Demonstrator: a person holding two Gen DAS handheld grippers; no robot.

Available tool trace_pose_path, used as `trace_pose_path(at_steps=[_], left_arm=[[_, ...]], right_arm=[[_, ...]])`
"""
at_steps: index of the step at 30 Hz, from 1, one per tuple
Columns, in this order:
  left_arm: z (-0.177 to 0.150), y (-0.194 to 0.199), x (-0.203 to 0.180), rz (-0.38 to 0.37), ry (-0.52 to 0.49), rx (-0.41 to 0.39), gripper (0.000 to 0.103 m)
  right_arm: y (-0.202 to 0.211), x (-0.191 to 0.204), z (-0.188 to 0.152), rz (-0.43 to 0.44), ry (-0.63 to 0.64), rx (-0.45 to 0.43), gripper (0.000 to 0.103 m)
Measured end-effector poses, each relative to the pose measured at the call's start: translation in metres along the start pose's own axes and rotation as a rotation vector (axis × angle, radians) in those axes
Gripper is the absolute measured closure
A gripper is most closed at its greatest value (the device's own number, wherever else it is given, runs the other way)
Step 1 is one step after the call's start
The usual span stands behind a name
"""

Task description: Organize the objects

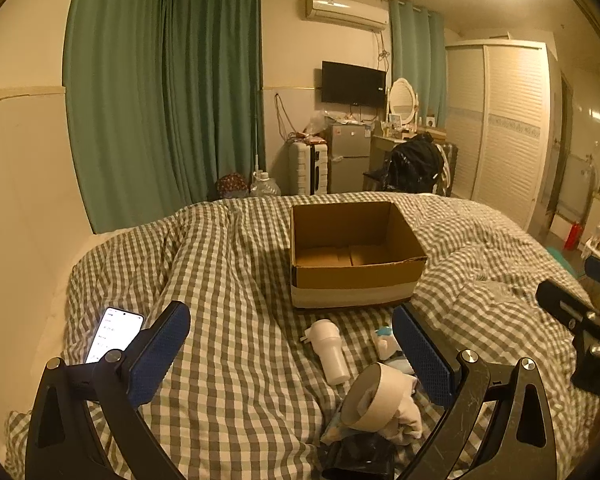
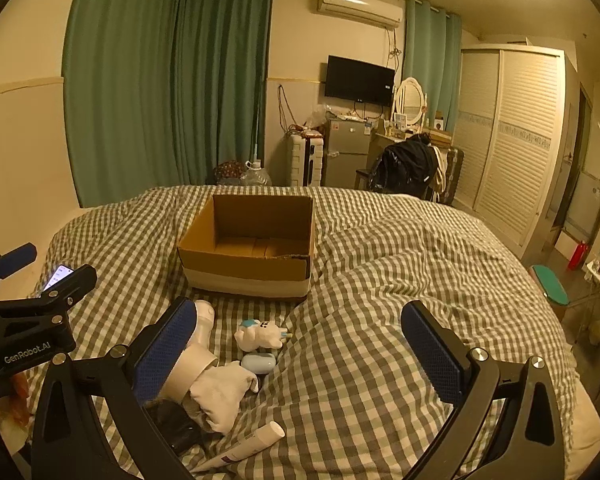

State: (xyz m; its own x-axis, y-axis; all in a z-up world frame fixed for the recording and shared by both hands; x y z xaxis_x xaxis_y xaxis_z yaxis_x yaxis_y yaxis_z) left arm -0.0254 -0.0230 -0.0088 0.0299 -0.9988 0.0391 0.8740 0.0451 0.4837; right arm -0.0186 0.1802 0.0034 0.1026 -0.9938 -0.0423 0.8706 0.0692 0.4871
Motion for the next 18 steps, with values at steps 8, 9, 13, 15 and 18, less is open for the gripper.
trace_pose_path(at_steps=[8,9,13,15,18], left_arm=[[0.002,0.016,0.009,0.015,0.017,-0.022,0.000],[0.002,0.017,0.010,0.019,0.016,-0.024,0.000],[-0.008,0.016,0.010,0.023,-0.011,-0.010,0.000],[-0.016,0.013,0.009,0.018,-0.022,0.009,0.000],[-0.036,-0.001,0.007,0.008,-0.035,0.066,0.000]], right_arm=[[0.021,0.006,0.008,-0.011,0.020,-0.023,0.000],[0.023,0.007,0.007,-0.008,0.022,-0.019,0.000],[0.025,0.012,0.002,0.013,0.025,0.015,0.001],[0.021,0.012,-0.005,0.019,0.020,0.048,0.001],[0.011,0.012,-0.022,0.028,0.021,0.109,0.002]])
Point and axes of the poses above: each gripper's, at about its wrist camera, not at the fingertips, and y roughly against the way its jaws point, x to its left, z to its top, the point moved 6 cm from there along -y, roughly the way its jaws point, and after that the axes turned 3 degrees about z, right-handed, at the moved point
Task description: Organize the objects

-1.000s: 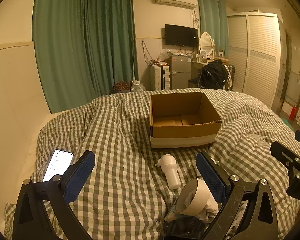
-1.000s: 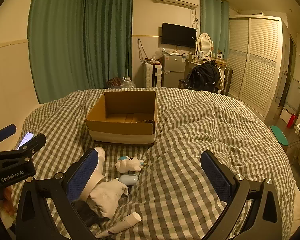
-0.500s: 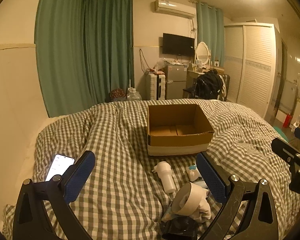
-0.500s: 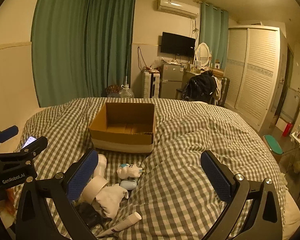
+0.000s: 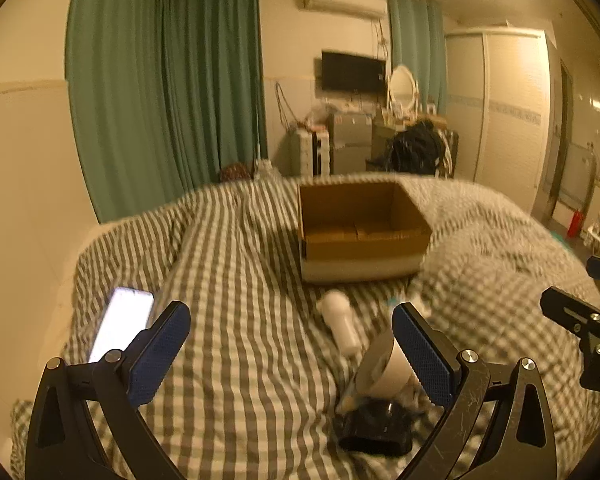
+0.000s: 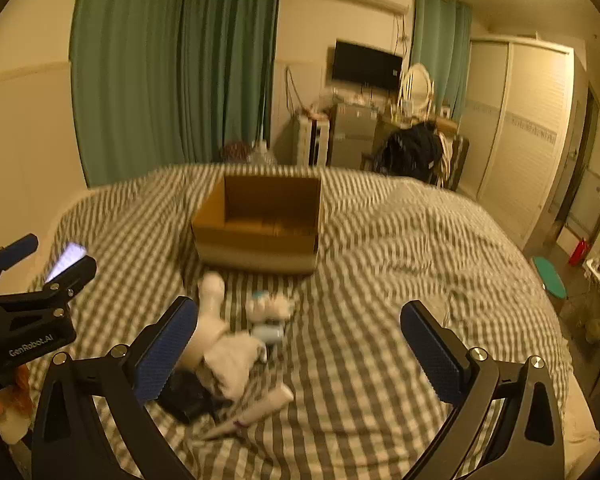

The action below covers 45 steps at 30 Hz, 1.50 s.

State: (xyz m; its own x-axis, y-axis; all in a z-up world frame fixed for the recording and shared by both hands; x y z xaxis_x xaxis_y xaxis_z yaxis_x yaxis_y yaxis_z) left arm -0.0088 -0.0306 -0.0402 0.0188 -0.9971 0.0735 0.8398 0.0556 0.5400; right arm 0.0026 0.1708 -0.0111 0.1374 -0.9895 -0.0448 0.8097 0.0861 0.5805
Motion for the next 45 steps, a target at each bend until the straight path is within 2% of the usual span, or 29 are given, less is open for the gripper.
trace_pose_path(at_steps=[7,10,13,16,18,20,21,22,27,30,33,36,38,40,41,45], left_arm=[[-0.052,-0.045,-0.010,-0.036,-0.031,0.182,0.000],[-0.070,-0.057,-0.015,-0.055,-0.046,0.231,0.000],[-0.081,-0.065,-0.023,-0.071,-0.069,0.261,0.000],[-0.087,-0.074,-0.028,-0.077,-0.085,0.294,0.001],[-0.090,-0.080,-0.030,-0.084,-0.088,0.311,0.001],[-0.092,-0.085,-0.034,-0.097,-0.094,0.324,0.001],[-0.093,-0.087,-0.036,-0.109,-0.096,0.329,0.001],[-0.094,-0.089,-0.038,-0.115,-0.100,0.333,0.001],[-0.093,-0.095,-0.053,-0.155,-0.132,0.348,0.001],[-0.087,-0.097,-0.059,-0.166,-0.140,0.337,0.003],[-0.076,-0.098,-0.062,-0.180,-0.115,0.305,0.009],[-0.067,-0.103,-0.070,-0.229,-0.095,0.296,0.015],[-0.066,-0.111,-0.078,-0.274,-0.089,0.318,0.029],[-0.069,-0.121,-0.083,-0.312,-0.082,0.358,0.059],[-0.069,-0.125,-0.083,-0.323,-0.074,0.371,0.063],[-0.070,-0.126,-0.083,-0.319,-0.079,0.364,0.064]], right_arm=[[-0.050,0.006,-0.055,0.027,0.004,0.215,0.013],[-0.069,0.010,-0.077,0.032,0.024,0.290,0.018],[-0.081,0.019,-0.095,0.051,0.037,0.330,0.021],[-0.093,0.028,-0.105,0.044,0.083,0.341,0.023],[-0.098,0.032,-0.105,0.039,0.110,0.345,0.032],[-0.106,0.038,-0.106,0.056,0.137,0.359,0.050],[-0.110,0.038,-0.106,0.054,0.141,0.363,0.053],[-0.114,0.037,-0.106,0.049,0.142,0.363,0.060],[-0.117,0.024,-0.098,0.113,0.062,0.350,0.070],[-0.109,0.020,-0.086,0.128,0.050,0.304,0.074],[-0.102,0.014,-0.069,0.113,0.060,0.256,0.075],[-0.099,0.007,-0.060,0.115,0.048,0.233,0.075],[-0.101,0.007,-0.059,0.126,0.042,0.230,0.076],[-0.103,0.007,-0.061,0.134,0.043,0.232,0.076],[-0.104,0.007,-0.062,0.140,0.042,0.234,0.076],[-0.105,0.005,-0.063,0.157,0.034,0.238,0.076]])
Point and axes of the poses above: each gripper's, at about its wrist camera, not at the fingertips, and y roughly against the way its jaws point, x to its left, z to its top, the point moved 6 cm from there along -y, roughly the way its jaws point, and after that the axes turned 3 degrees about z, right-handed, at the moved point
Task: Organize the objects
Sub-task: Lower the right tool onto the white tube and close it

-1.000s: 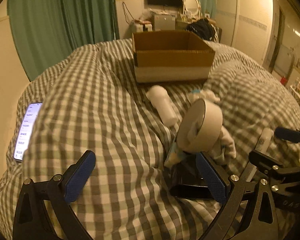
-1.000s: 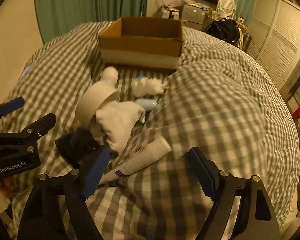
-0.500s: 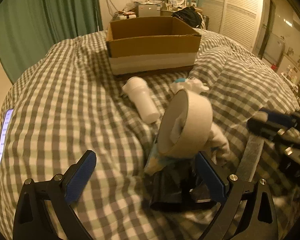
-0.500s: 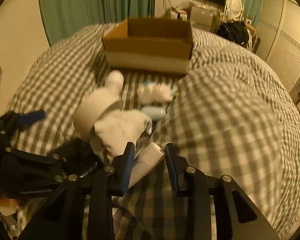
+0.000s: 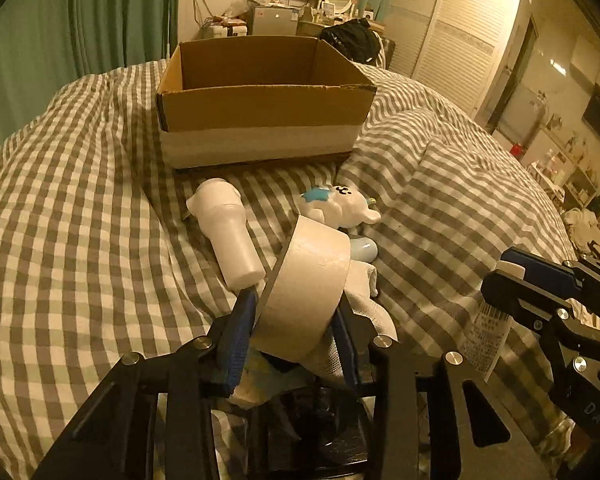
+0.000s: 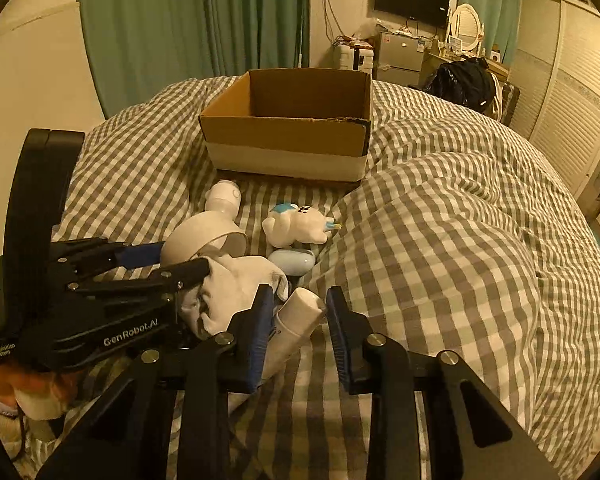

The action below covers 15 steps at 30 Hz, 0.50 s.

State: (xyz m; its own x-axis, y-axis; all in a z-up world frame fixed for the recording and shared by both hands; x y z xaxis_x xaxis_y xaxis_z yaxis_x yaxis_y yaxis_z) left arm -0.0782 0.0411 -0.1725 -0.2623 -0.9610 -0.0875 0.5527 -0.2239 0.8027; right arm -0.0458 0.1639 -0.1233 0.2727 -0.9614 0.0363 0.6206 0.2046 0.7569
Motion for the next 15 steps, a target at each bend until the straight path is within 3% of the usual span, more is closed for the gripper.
trace_pose_path(at_steps=[6,15], left_arm=[[-0.001,0.016,0.000,0.014,0.019,0.003,0.067],[0.005,0.069,0.010,0.078,0.013,-0.087,0.067]], right_arm=[[0.010,0.002,0.004,0.011,0.001,-0.021,0.077],[0.036,0.019,0.010,0.023,0.029,-0.081,0.082]])
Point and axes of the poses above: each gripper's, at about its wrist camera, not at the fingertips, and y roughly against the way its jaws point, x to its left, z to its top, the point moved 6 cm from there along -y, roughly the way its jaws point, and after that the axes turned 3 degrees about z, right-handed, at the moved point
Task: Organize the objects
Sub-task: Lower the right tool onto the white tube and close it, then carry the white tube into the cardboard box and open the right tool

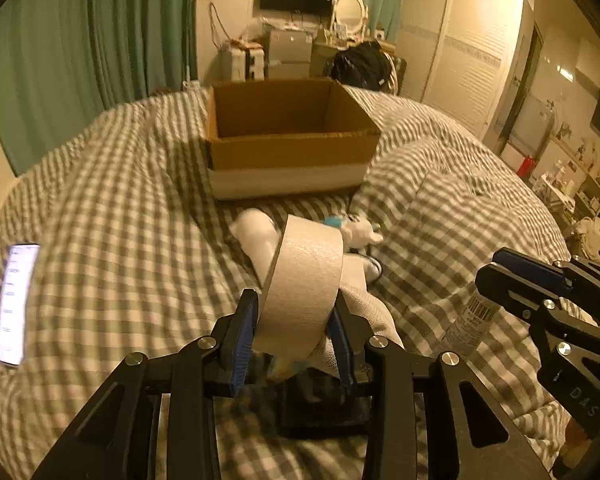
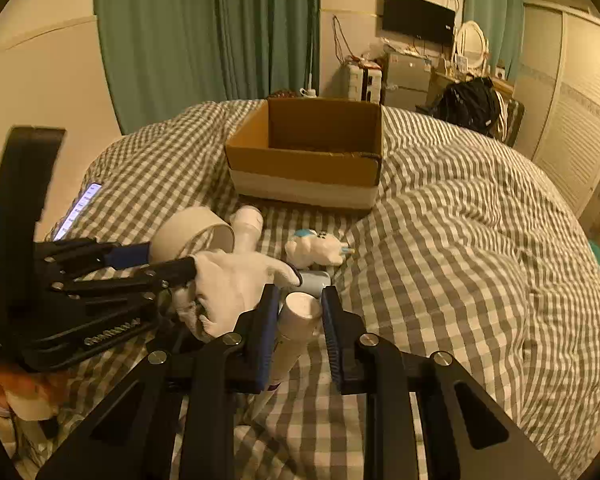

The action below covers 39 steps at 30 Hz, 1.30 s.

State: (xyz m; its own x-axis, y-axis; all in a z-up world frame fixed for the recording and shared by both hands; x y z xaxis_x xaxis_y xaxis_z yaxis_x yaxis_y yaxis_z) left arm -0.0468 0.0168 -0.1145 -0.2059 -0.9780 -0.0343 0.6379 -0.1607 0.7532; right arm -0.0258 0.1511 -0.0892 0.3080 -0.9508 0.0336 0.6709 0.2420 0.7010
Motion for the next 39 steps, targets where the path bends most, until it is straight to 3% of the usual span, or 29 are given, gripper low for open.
trace_pose_path(at_steps=[13,18,25,27,28,29,39], left_arm=[[0.029,0.037,0.014,-0.007,0.019,-0.063,0.068],[0.035,0.018,0.018,0.000,0.017,-0.020,0.068],[0.030,-0.033,0.025,-0.043,0.090,0.096,0.067],[0.033,-0.041,0.028,-0.035,0.086,0.089,0.070],[0.035,-0.041,0.028,-0.032,0.083,0.079,0.083],[0.040,-0.041,0.029,-0.029,0.077,0.069,0.086],[0.086,-0.060,0.021,0.022,-0.019,0.072,0.087]], right_arm=[[0.035,0.025,0.026,0.010,0.065,-0.084,0.083],[0.032,0.021,0.039,0.014,0.072,-0.098,0.083],[0.006,0.008,0.046,0.034,0.064,-0.068,0.083],[-0.003,0.005,0.046,0.042,0.062,-0.056,0.083],[-0.006,0.004,0.047,0.045,0.061,-0.051,0.083],[-0.011,0.001,0.048,0.047,0.062,-0.046,0.083],[-0.026,-0.012,0.087,0.064,0.097,-0.080,0.083]])
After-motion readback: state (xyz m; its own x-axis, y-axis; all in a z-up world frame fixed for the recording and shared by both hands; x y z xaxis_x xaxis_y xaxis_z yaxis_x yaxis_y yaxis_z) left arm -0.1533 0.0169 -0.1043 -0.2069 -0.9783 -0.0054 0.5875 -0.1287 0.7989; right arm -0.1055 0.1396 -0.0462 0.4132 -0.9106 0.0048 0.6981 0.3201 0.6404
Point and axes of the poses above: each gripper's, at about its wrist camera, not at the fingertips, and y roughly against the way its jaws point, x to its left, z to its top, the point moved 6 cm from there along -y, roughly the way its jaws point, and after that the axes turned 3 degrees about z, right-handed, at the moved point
